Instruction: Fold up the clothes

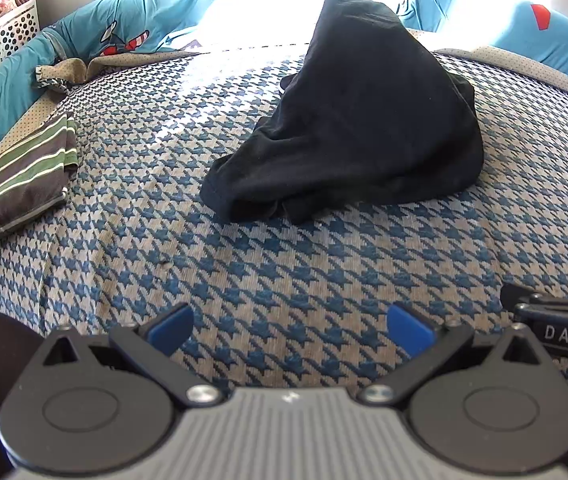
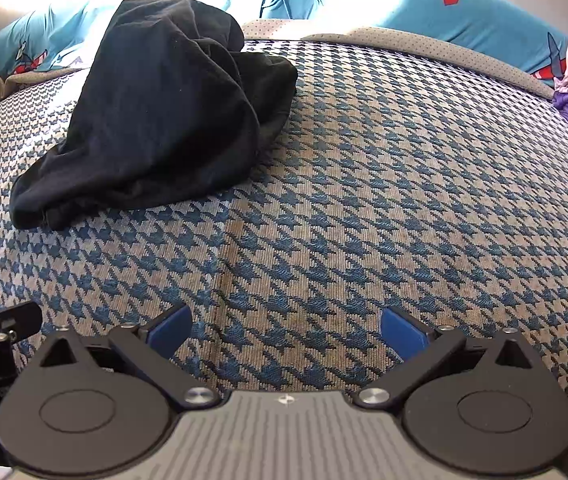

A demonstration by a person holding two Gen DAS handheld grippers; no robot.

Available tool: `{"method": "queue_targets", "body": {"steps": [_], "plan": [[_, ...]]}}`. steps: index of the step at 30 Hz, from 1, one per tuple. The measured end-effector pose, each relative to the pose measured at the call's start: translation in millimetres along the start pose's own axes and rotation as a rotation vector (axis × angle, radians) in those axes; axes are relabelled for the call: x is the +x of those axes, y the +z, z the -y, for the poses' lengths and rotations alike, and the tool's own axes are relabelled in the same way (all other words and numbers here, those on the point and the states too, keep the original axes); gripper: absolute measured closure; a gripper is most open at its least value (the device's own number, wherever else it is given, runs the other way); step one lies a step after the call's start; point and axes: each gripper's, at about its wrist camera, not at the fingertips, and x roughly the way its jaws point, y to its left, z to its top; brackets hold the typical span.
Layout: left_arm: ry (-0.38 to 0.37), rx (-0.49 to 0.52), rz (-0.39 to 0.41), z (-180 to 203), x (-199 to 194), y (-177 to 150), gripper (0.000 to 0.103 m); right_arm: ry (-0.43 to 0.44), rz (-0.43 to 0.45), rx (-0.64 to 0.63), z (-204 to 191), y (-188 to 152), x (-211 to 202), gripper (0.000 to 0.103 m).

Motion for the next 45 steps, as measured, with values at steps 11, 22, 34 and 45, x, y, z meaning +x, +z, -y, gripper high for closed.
{"method": "queue_targets", "body": {"steps": [11,22,34,45], "plan": [[-0.011,0.016,-0.005,11,-2,2,0.0,0.009,-0.005,0.056,10,4,-2,0.004],[-0.011,0.019,-0.011,13,-3,2,0.0,0.017,-0.014,0.079,14,5,-2,0.004],[-0.016,0.003,-0.015,10,-4,3,0.0,0.028,-0.016,0.078,12,4,-1,0.004],[-0.022,-0.001,-0.02,11,-4,2,0.0,0.034,-0.016,0.082,14,4,0,0.004]]}}
